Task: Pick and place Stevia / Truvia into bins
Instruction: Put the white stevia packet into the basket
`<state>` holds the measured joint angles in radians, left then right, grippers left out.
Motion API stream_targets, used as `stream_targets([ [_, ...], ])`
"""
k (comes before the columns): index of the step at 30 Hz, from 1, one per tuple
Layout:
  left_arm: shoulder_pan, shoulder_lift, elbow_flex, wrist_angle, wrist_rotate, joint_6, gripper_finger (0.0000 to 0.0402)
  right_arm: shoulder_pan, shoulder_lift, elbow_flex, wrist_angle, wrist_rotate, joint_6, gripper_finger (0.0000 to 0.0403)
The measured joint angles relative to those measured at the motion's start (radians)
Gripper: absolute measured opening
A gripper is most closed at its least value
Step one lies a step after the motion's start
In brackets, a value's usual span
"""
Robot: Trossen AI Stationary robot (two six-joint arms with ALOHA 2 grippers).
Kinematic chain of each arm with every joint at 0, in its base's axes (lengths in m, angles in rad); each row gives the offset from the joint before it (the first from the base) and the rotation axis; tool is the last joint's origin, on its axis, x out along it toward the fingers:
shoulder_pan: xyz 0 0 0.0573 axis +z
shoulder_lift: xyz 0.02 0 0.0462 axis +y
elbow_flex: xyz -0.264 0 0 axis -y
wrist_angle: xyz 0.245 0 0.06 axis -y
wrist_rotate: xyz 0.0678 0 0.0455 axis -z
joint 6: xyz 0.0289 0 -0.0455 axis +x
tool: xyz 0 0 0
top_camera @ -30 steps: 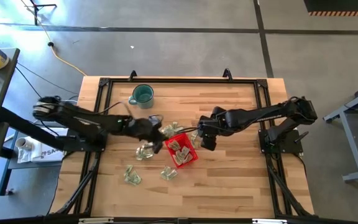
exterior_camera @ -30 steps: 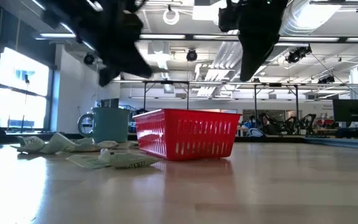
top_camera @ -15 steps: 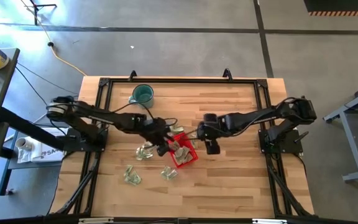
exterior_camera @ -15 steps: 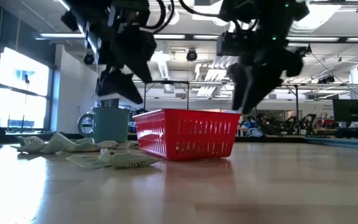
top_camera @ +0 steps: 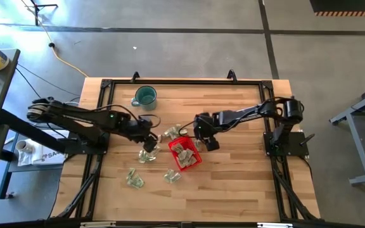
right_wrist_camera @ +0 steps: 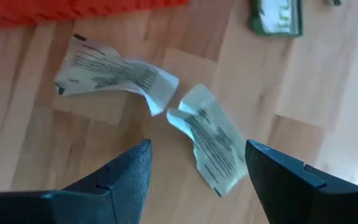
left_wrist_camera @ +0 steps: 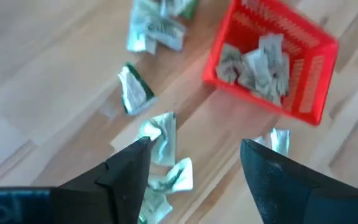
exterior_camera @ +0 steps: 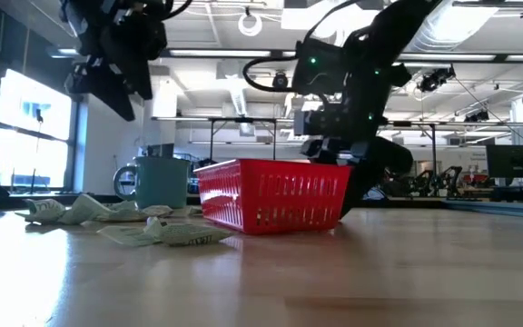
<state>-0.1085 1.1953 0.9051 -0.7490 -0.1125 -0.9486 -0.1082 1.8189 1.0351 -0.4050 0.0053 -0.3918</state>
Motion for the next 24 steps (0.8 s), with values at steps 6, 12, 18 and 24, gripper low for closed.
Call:
stream_targets([
  [6, 0.004, -0.041, 0.000, -0.058, -0.035, -0.025, 0.0248, -0.013, 0.030, 0.002, 0.021, -0.033, 0.037, 0.0231],
  [12, 0.004, -0.042, 0.000, -0.072, -0.056, -0.018, 0.0227, -0.063, 0.034, 0.001, 0.036, -0.054, 0.167, 0.0147],
  [18, 0.005, -0.042, 0.000, -0.066, -0.066, 0.015, 0.0214, -0.114, 0.030, 0.001, 0.027, -0.041, 0.308, 0.0030],
  [24, 0.007, -0.042, 0.000, -0.068, -0.088, 0.072, 0.0209, -0.094, -0.077, -0.004, -0.012, -0.016, 0.490, 0.0022],
])
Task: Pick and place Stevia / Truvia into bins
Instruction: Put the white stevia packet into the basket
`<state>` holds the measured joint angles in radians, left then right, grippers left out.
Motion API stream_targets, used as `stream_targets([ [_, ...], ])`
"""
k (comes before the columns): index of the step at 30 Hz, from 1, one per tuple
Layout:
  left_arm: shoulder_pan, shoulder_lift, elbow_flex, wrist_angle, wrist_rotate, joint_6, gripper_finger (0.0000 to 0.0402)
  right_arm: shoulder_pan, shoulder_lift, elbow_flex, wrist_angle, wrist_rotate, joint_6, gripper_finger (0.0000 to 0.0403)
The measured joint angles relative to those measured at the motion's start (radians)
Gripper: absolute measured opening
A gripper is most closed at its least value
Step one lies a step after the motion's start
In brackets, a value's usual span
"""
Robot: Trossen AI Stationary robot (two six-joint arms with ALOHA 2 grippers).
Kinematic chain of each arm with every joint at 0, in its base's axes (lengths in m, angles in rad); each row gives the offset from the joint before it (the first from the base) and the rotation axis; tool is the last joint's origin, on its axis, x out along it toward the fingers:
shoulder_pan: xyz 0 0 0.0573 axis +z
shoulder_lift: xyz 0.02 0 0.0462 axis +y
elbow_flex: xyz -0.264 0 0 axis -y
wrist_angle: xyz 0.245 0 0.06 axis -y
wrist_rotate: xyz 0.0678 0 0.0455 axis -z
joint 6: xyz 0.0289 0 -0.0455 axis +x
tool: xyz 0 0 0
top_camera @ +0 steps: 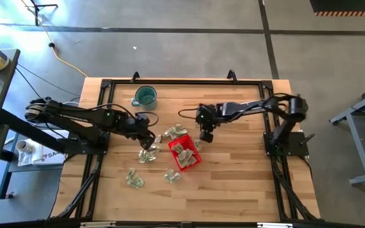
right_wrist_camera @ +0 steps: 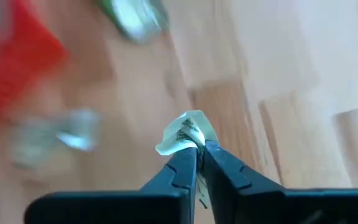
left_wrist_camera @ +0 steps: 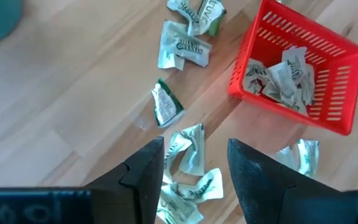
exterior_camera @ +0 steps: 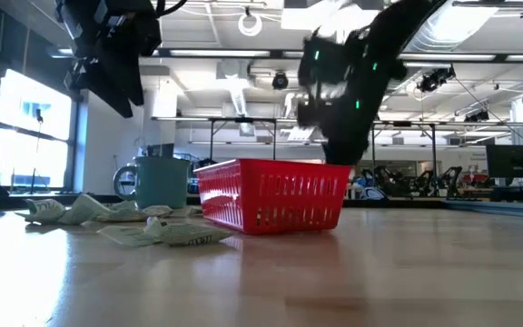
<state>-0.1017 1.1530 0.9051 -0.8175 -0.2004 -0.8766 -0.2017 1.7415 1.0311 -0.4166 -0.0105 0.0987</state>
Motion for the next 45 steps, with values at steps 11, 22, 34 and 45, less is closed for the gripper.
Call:
stream_targets([
  [11, 0.242, 0.001, -0.110, 0.150, 0.196, 0.223, 0.0210, 0.226, -0.105, 0.042, 0.126, -0.190, 0.243, 0.0042],
  [22, 0.296, 0.002, -0.176, 0.179, 0.303, 0.248, 0.0211, 0.268, 0.008, 0.240, -0.048, 0.137, 0.233, 0.0168],
  [34, 0.217, 0.001, -0.176, 0.180, 0.264, 0.185, 0.0211, 0.203, 0.037, 0.123, -0.104, 0.025, 0.071, 0.0165],
  [45, 0.219, 0.001, -0.176, 0.186, 0.256, 0.113, 0.0211, 0.236, 0.060, 0.155, -0.067, 0.039, -0.094, 0.0160],
])
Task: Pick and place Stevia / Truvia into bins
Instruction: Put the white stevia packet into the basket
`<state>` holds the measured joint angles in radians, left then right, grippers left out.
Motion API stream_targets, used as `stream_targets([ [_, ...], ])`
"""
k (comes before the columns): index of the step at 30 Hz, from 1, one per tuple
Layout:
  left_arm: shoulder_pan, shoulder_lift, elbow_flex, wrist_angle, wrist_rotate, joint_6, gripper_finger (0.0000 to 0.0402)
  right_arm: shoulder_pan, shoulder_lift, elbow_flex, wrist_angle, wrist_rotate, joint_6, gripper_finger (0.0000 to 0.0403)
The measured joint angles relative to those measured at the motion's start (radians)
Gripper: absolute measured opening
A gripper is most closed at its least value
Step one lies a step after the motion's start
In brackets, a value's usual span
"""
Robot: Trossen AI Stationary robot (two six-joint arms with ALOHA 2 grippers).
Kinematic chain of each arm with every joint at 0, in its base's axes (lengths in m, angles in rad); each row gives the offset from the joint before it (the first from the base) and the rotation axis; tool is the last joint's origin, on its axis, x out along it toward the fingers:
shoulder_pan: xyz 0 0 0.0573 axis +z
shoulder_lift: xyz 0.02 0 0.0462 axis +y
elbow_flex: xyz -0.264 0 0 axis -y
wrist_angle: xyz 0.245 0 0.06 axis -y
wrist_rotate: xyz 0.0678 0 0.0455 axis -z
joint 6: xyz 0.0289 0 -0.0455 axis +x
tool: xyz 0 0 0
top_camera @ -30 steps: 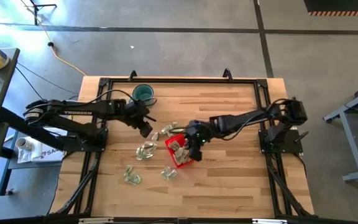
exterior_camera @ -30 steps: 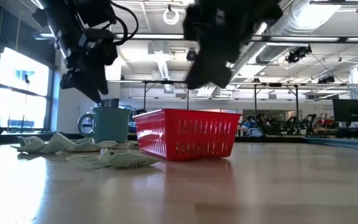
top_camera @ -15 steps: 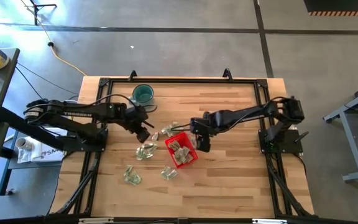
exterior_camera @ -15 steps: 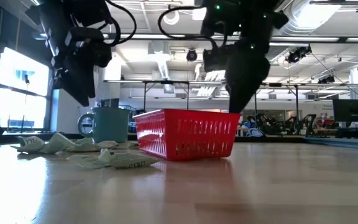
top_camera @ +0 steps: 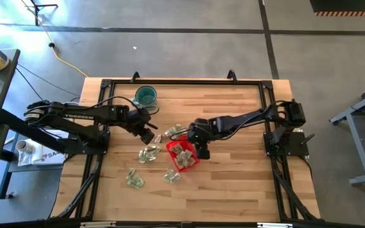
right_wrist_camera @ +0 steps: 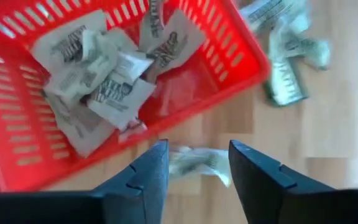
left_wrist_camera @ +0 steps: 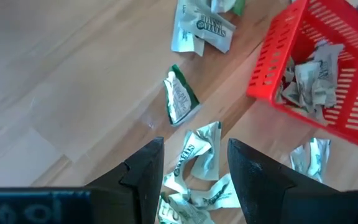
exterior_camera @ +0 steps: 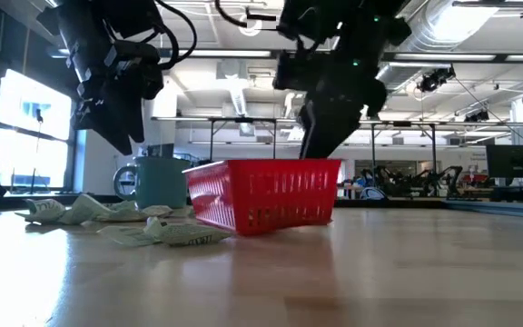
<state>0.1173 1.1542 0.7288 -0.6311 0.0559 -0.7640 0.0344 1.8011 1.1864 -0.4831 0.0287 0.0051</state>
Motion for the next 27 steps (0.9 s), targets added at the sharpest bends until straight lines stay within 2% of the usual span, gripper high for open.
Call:
stream_targets([
  [3, 0.000, 0.000, 0.000, 0.002, -0.024, 0.000, 0.0211, -0.009, 0.004, -0.004, -0.097, 0.048, -0.052, 0.0169],
  [5, 0.000, 0.000, 0.000, 0.001, -0.036, 0.000, 0.0211, -0.022, 0.010, -0.013, -0.121, 0.033, -0.076, 0.0177],
  [12, 0.000, 0.000, 0.000, 0.002, -0.049, 0.000, 0.0211, -0.039, 0.015, -0.025, -0.063, 0.016, -0.103, 0.0203],
  [19, 0.000, 0.000, 0.000, 0.002, -0.061, 0.008, 0.0211, -0.042, 0.068, -0.024, -0.033, 0.002, -0.377, 0.0210],
  [22, 0.000, 0.000, 0.000, 0.001, -0.062, 0.008, 0.0211, -0.043, 0.092, -0.024, 0.008, -0.043, -0.425, 0.0209],
  [27, 0.000, 0.000, 0.000, 0.001, -0.062, 0.002, 0.0211, -0.035, 0.108, -0.023, 0.069, -0.052, -0.458, 0.0208],
])
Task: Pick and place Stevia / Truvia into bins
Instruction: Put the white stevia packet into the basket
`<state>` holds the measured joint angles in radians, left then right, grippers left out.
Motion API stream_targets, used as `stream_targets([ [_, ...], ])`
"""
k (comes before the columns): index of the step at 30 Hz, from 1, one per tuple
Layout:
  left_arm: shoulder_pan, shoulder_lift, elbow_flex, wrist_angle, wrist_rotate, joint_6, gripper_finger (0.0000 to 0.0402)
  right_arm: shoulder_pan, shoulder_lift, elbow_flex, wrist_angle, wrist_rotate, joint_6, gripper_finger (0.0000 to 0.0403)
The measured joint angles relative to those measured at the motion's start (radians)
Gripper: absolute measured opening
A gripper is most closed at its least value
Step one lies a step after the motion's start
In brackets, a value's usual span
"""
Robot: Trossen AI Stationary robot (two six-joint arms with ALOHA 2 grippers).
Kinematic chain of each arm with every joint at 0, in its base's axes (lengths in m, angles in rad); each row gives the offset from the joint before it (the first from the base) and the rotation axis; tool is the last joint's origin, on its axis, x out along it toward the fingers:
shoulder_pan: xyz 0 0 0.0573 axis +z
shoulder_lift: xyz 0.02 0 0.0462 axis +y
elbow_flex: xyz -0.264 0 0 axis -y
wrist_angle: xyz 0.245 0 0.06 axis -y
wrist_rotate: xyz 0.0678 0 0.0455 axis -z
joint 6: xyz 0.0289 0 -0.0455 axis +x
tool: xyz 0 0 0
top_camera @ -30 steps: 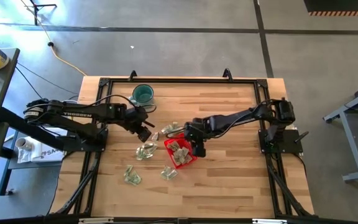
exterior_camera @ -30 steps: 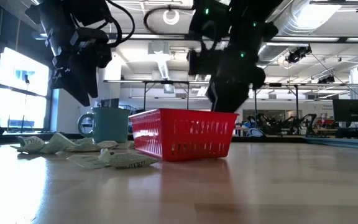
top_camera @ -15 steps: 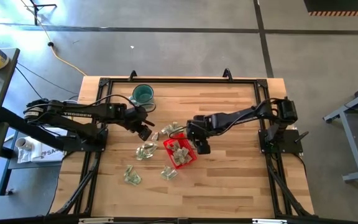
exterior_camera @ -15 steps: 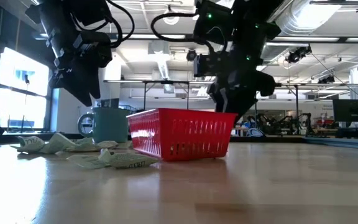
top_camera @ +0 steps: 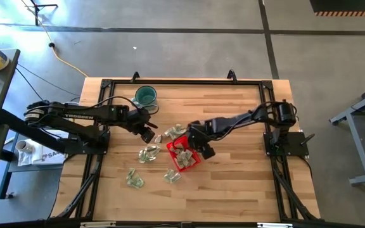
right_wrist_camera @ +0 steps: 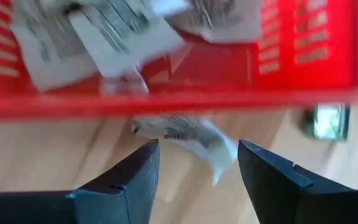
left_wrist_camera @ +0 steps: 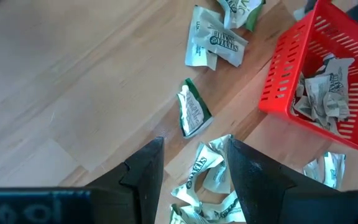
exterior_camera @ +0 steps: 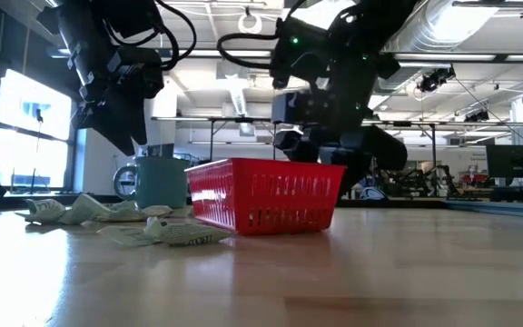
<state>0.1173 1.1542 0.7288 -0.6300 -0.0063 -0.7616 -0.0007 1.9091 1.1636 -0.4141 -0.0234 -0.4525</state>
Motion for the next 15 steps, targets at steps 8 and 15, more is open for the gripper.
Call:
stream_targets([
  [8, 0.000, 0.000, 0.000, 0.000, -0.004, -0.005, 0.0211, -0.026, 0.026, 0.002, -0.041, -0.071, 0.030, 0.0180],
  [15, 0.000, 0.000, 0.000, 0.000, -0.004, -0.006, 0.0211, -0.066, 0.027, 0.003, -0.113, -0.071, 0.106, 0.0051],
])
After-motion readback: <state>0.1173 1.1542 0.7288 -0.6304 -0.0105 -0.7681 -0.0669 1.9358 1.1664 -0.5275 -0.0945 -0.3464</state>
